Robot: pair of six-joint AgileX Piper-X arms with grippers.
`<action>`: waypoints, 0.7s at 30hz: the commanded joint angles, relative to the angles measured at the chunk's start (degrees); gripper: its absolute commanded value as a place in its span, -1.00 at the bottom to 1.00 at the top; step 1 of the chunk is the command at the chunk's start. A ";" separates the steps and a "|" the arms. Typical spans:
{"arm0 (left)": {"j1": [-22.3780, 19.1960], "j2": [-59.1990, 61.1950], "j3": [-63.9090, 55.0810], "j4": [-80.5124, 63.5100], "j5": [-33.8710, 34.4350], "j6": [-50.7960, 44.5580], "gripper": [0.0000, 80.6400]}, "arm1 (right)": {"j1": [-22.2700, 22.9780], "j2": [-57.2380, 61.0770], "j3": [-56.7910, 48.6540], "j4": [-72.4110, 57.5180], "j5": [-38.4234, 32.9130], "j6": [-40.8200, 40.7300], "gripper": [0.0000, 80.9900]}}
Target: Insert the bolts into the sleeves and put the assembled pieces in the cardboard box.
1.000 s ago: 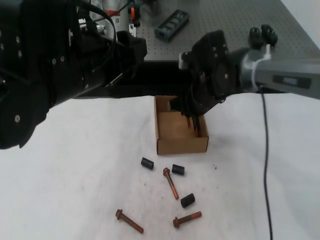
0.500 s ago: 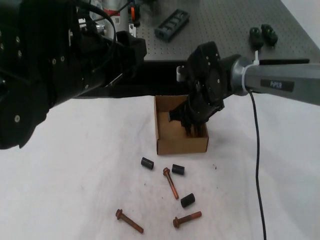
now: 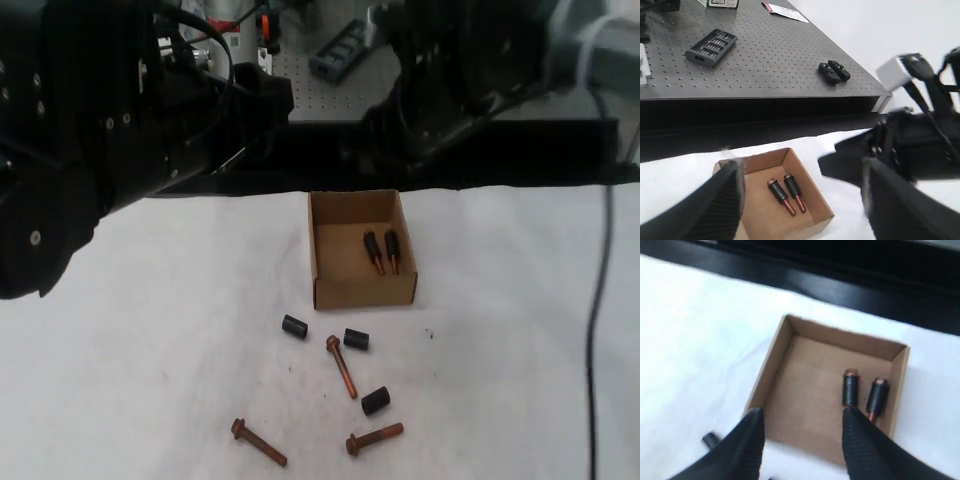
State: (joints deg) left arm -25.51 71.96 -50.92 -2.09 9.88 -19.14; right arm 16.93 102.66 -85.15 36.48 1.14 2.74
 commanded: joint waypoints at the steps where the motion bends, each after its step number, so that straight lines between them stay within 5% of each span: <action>1: 0.68 -0.70 -0.33 -0.55 -2.16 0.39 0.20 | 5.18 -2.68 4.50 10.25 -1.74 -1.51 -0.10; 8: 3.61 -0.70 -0.33 -0.55 -2.34 0.39 0.20 | 11.63 2.30 5.25 13.81 0.79 -2.20 -0.10; 21: 5.89 -0.70 -0.33 -0.55 -2.34 0.39 0.20 | 12.20 12.03 5.25 11.91 1.26 -2.74 -0.10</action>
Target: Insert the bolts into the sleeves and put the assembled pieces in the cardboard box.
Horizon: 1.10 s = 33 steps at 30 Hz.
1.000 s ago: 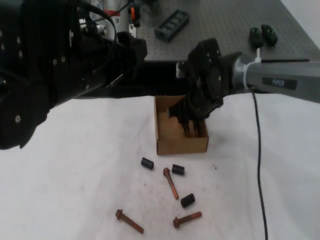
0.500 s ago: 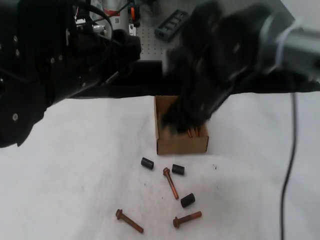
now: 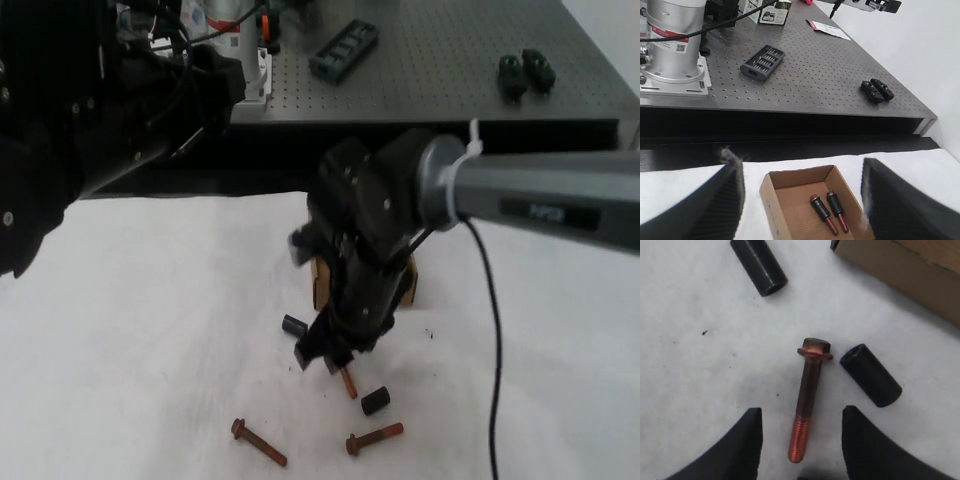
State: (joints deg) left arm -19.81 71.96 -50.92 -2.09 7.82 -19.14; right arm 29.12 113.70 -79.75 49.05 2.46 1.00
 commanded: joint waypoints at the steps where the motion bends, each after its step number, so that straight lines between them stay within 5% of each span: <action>1: 0.18 -0.70 -0.33 -0.55 -0.28 0.39 0.20 | 0.00 1.70 -0.15 -0.95 -0.05 -1.00 -0.10; 8: 0.18 -0.70 -0.33 -0.55 -0.28 0.39 0.20 | 0.00 4.69 -0.69 -3.64 -0.05 -1.00 -0.11; 27: 0.16 -0.70 -0.33 1.58 0.30 0.27 0.20 | -2.28 7.67 -0.69 -6.00 -0.71 -0.65 -0.98; 33: 0.16 -0.70 -0.33 8.49 2.70 3.15 0.20 | -3.19 5.10 -0.29 -8.17 -5.83 -0.65 -0.98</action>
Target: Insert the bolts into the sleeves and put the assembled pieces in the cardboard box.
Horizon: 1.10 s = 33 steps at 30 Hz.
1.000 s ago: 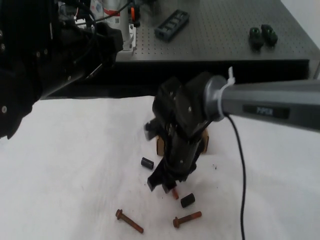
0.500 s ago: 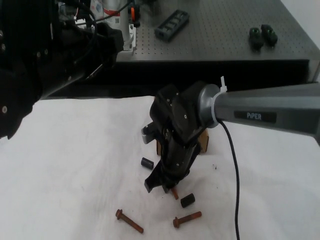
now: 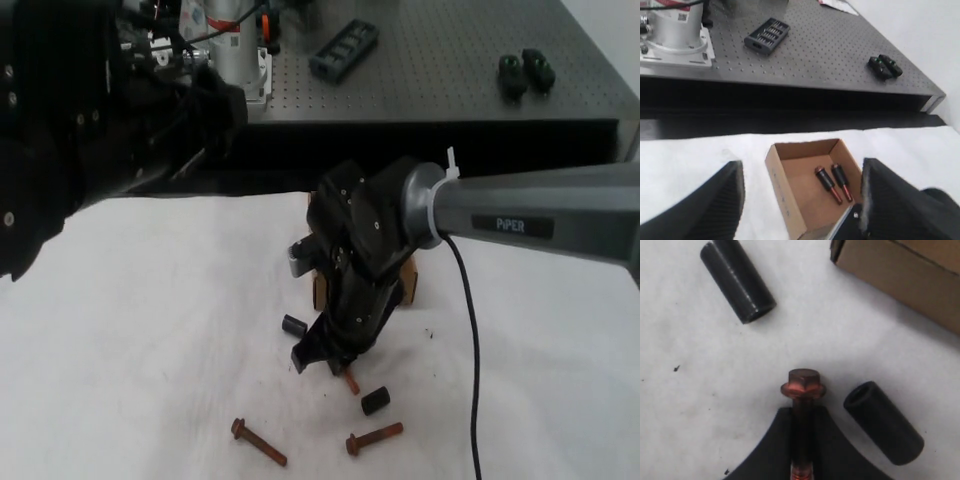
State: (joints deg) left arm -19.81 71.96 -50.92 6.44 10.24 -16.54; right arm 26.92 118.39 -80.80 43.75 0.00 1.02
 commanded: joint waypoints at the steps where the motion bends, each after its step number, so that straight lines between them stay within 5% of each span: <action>1: 0.16 -0.60 -0.33 0.67 1.08 1.63 0.20 | -1.25 -1.17 0.88 -3.00 -4.01 -0.68 -0.98; 10: -1.20 8.00 -7.24 15.57 8.48 11.62 0.20 | -8.02 -23.55 15.63 -5.46 -3.49 3.33 -0.98; 15: -6.85 19.05 -20.65 31.84 8.45 26.08 0.15 | -14.48 -37.47 28.09 -5.89 -3.61 4.69 -0.98; 20: -13.27 32.09 -36.51 47.69 8.45 32.12 -0.13 | -20.71 -48.41 36.86 -3.91 -5.39 4.97 -0.98; 24: -18.00 42.45 -47.89 57.50 5.72 36.11 -0.14 | -24.66 -54.35 41.52 -2.43 -8.88 5.44 -0.98; 33: -22.24 50.55 -52.55 60.54 2.38 41.59 -0.13 | -27.61 -58.29 43.25 0.09 -11.55 3.66 -0.98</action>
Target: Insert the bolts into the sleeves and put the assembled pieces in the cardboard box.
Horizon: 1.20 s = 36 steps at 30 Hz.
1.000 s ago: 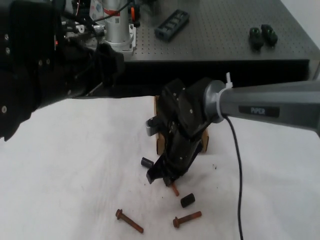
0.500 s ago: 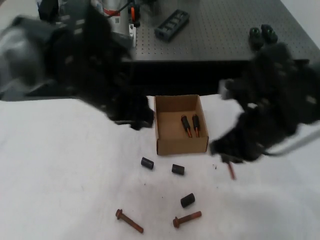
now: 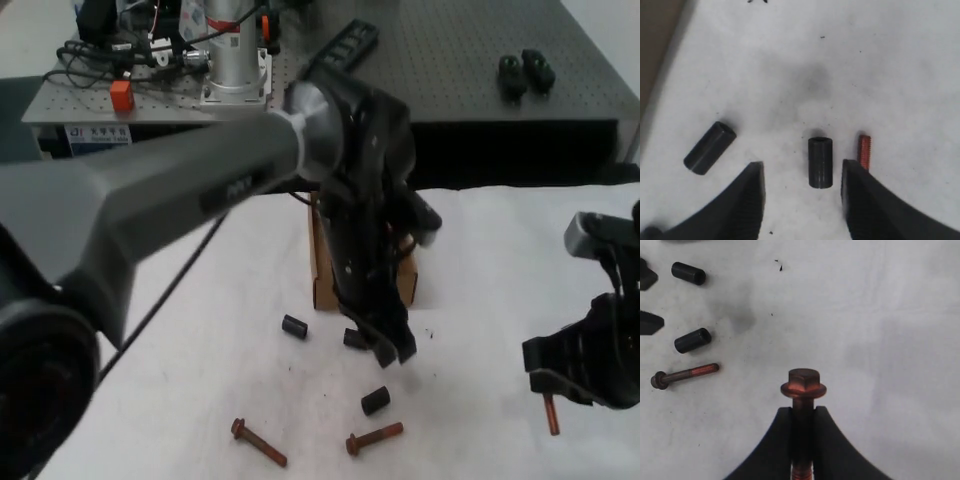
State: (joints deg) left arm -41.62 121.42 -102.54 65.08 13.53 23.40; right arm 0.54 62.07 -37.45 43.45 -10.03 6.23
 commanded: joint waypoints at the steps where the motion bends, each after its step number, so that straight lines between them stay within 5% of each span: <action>1: -0.57 1.50 -0.93 2.62 -0.91 2.99 -0.13 | -1.23 -1.97 -0.10 0.12 -1.96 -1.54 -0.98; 28: -3.69 8.71 -0.76 2.31 -7.46 5.41 -0.15 | -1.23 -1.97 -0.10 -0.51 -2.66 -1.54 -0.98; 30: -3.69 8.70 -0.76 2.31 -7.35 5.04 -0.35 | -1.23 -1.97 -0.10 -0.51 -2.66 -1.54 -0.98; 33: -3.69 8.70 -0.76 2.31 -7.37 4.97 -0.98 | -1.23 -1.97 -0.10 -0.51 -2.66 -1.54 -0.98; 36: -3.69 8.25 -0.76 2.09 -6.72 3.77 -0.98 | -1.23 -1.97 -0.10 -1.37 -4.75 -1.54 -0.98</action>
State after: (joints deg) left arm -45.48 128.81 -103.07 66.81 7.17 27.27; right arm -0.44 60.64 -37.48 43.58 -12.11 5.11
